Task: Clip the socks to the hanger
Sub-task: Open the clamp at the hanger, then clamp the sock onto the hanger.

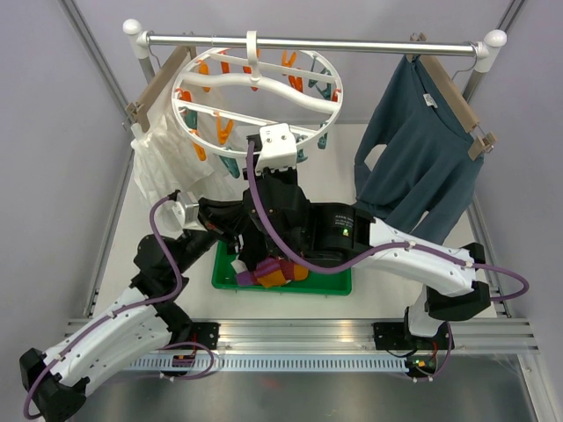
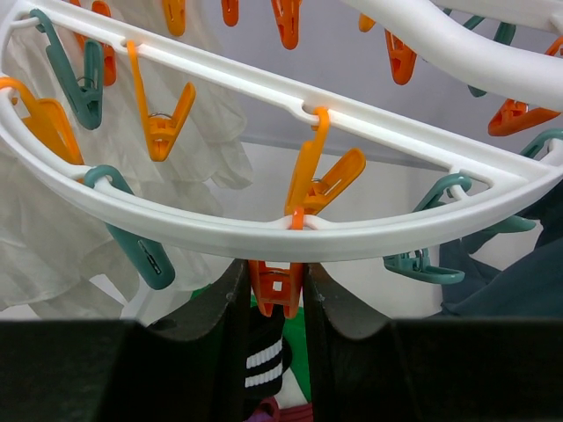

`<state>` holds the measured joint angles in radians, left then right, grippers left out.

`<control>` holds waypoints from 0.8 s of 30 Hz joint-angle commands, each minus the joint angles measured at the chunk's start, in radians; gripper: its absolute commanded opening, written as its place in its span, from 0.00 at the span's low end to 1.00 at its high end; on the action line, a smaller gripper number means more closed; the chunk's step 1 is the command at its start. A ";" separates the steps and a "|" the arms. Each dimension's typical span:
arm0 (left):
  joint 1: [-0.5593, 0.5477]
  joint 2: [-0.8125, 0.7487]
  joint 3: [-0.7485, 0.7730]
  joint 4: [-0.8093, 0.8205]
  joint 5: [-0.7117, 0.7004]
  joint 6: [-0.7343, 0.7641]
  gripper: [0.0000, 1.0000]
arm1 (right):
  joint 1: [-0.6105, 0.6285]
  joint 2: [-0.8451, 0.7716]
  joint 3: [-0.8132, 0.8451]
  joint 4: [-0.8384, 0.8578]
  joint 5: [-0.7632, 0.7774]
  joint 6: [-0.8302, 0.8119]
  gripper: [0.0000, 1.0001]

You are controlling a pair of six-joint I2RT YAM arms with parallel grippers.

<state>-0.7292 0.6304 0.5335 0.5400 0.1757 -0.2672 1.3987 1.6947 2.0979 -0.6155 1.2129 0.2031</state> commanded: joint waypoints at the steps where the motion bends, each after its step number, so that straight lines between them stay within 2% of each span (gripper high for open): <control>1: -0.010 0.011 0.008 0.107 -0.008 0.048 0.02 | 0.006 -0.009 0.047 -0.023 0.036 0.019 0.00; 24: -0.024 0.031 0.069 0.136 0.076 0.054 0.02 | 0.008 0.028 0.102 -0.070 0.054 0.038 0.00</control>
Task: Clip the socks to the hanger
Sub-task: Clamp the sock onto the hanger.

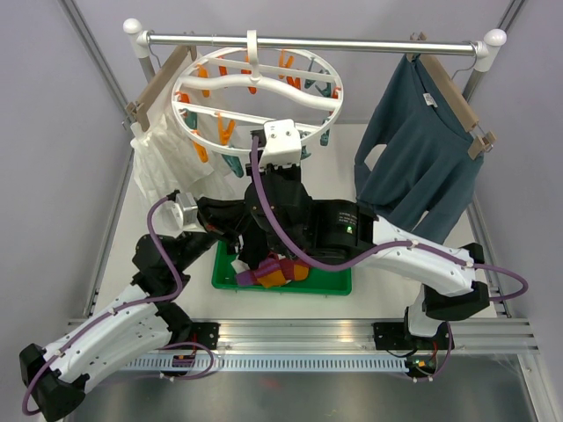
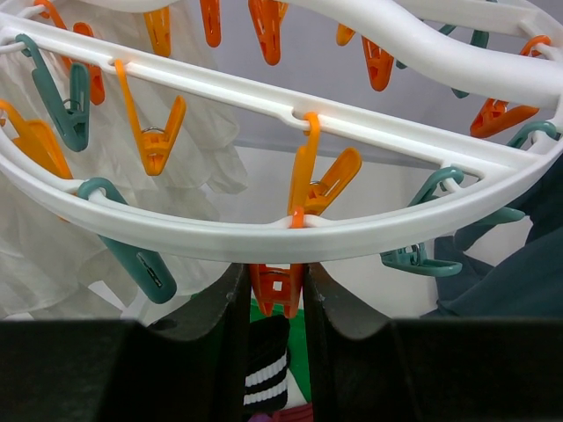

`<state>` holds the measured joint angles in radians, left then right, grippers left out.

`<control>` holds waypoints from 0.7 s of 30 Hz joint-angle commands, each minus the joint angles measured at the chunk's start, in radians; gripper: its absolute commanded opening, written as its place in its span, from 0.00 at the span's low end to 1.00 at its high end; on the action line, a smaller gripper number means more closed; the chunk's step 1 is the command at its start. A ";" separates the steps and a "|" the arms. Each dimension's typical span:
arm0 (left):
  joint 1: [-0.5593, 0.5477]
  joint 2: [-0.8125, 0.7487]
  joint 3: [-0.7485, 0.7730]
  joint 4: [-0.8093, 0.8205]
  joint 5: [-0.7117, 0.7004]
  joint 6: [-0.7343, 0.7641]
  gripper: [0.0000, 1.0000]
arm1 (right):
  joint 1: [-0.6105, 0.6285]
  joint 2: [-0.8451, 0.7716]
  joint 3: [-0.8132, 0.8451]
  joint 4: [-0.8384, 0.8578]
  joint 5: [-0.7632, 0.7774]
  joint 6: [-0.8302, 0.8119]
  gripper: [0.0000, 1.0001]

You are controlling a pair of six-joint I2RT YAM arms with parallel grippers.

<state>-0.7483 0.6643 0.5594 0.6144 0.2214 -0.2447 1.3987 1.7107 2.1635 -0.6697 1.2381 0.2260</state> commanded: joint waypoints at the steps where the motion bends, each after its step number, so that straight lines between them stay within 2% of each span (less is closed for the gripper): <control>1: -0.005 -0.003 0.045 0.064 0.026 0.031 0.02 | 0.008 0.013 0.036 -0.021 0.029 0.016 0.00; 21: -0.005 0.015 0.062 0.090 -0.034 0.044 0.02 | 0.008 0.024 0.041 -0.042 0.020 0.032 0.00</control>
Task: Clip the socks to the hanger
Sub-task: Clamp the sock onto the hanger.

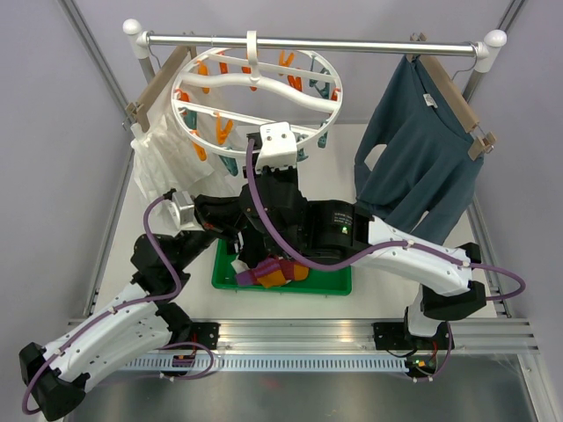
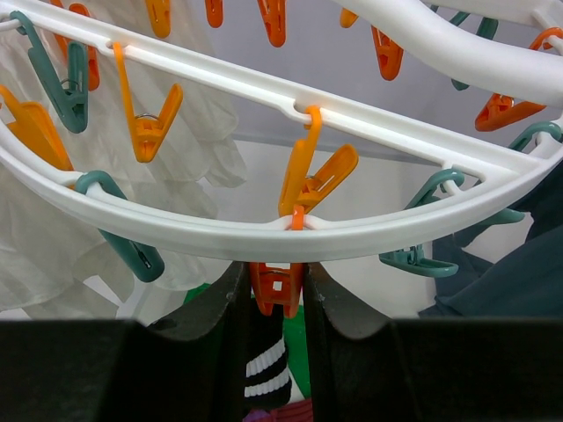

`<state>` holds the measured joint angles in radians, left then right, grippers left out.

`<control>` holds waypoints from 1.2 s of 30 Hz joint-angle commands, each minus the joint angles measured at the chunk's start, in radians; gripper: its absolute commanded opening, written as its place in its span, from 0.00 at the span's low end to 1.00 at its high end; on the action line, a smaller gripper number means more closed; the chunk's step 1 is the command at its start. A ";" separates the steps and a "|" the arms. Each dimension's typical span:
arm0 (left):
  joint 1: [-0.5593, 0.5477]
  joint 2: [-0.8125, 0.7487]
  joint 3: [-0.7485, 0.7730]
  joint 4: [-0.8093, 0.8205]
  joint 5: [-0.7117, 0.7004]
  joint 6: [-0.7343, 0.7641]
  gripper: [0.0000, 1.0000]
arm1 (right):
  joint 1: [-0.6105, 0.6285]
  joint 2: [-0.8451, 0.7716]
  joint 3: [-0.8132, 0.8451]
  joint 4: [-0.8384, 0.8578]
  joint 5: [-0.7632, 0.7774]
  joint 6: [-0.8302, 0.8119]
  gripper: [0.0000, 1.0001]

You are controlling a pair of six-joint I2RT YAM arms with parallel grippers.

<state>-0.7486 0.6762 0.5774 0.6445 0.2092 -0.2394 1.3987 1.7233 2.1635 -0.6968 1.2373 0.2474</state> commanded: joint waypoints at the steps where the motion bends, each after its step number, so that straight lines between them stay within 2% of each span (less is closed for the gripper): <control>1: -0.005 0.003 0.045 0.060 -0.022 0.038 0.02 | 0.006 0.013 0.042 -0.018 0.022 0.012 0.00; 36: -0.006 0.075 0.061 0.144 -0.056 0.006 0.02 | 0.006 0.013 0.044 -0.030 0.008 0.032 0.00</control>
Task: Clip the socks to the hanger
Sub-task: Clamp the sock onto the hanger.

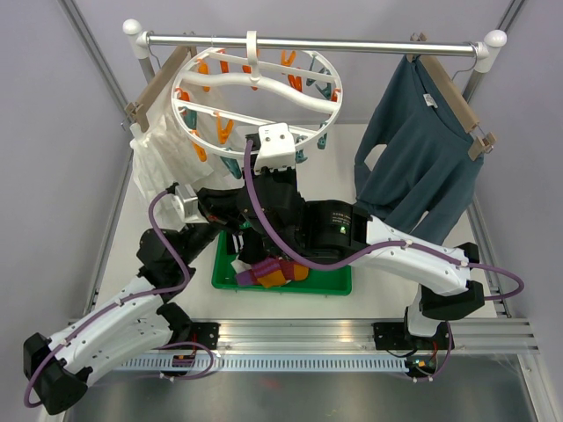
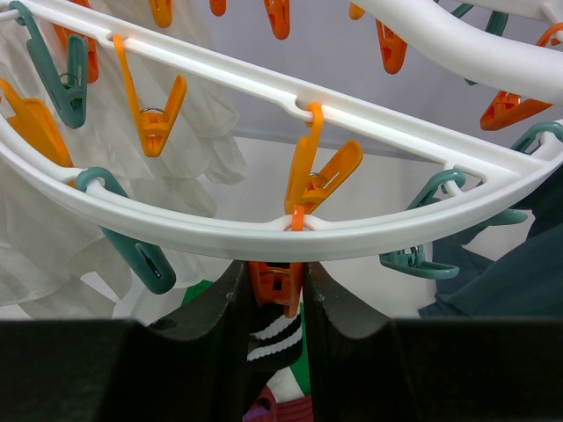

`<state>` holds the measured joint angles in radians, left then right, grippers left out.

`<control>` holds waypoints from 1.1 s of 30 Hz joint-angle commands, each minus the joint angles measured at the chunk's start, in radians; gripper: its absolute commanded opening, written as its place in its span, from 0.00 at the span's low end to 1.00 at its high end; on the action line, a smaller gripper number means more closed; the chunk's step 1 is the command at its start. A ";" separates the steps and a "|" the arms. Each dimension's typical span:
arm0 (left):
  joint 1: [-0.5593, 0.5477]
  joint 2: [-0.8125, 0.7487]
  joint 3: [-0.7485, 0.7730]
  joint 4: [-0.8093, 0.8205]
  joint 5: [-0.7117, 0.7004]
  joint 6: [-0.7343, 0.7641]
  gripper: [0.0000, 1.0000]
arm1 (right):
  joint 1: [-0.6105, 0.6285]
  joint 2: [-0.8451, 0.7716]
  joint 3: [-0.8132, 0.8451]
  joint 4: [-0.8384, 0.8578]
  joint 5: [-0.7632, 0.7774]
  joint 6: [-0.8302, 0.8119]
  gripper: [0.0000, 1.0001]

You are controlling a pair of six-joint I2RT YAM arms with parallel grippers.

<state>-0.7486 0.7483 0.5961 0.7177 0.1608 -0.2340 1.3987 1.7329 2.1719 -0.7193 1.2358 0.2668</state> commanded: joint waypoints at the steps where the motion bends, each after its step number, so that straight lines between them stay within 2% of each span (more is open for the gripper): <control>1: -0.006 0.005 0.041 0.072 -0.007 -0.002 0.02 | 0.008 0.004 0.034 -0.009 0.010 0.014 0.00; 4: -0.006 0.006 0.041 0.074 -0.007 -0.008 0.02 | 0.006 0.004 0.031 -0.015 0.001 0.022 0.07; 7: -0.006 0.006 0.041 0.075 -0.010 -0.014 0.02 | 0.006 -0.007 0.016 -0.020 -0.013 0.034 0.24; 9: -0.006 0.008 0.041 0.075 -0.015 -0.021 0.02 | 0.008 -0.016 0.000 -0.011 -0.025 0.038 0.29; 10: -0.005 0.010 0.042 0.075 -0.015 -0.021 0.02 | 0.006 -0.024 -0.010 -0.011 -0.032 0.040 0.35; 15: -0.006 0.011 0.047 0.060 -0.023 -0.030 0.02 | 0.006 -0.041 -0.021 -0.015 -0.067 0.060 0.49; 17: -0.006 0.010 0.048 0.045 -0.035 -0.034 0.05 | 0.008 -0.055 -0.032 -0.019 -0.091 0.066 0.61; 18: -0.006 0.003 0.048 0.037 -0.043 -0.036 0.10 | 0.008 -0.068 -0.046 -0.020 -0.101 0.078 0.69; 19: -0.006 -0.001 0.048 0.020 -0.052 -0.039 0.12 | 0.008 -0.078 -0.056 -0.022 -0.119 0.084 0.72; 21: -0.006 -0.013 0.048 -0.004 -0.093 -0.044 0.16 | 0.009 -0.099 -0.082 -0.020 -0.142 0.106 0.77; 22: -0.006 -0.026 0.048 -0.015 -0.104 -0.044 0.21 | 0.010 -0.130 -0.118 -0.017 -0.153 0.112 0.78; 25: -0.006 -0.059 0.053 -0.079 -0.156 -0.044 0.27 | 0.011 -0.214 -0.220 0.020 -0.214 0.124 0.80; 26: -0.006 -0.067 0.060 -0.122 -0.221 -0.042 0.28 | 0.014 -0.237 -0.251 0.036 -0.243 0.126 0.80; 33: -0.005 -0.139 0.122 -0.331 -0.417 -0.031 0.31 | 0.016 -0.478 -0.597 0.112 -0.297 0.179 0.80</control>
<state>-0.7486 0.6357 0.6579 0.4892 -0.1265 -0.2565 1.4082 1.3422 1.6852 -0.6804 0.9836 0.4007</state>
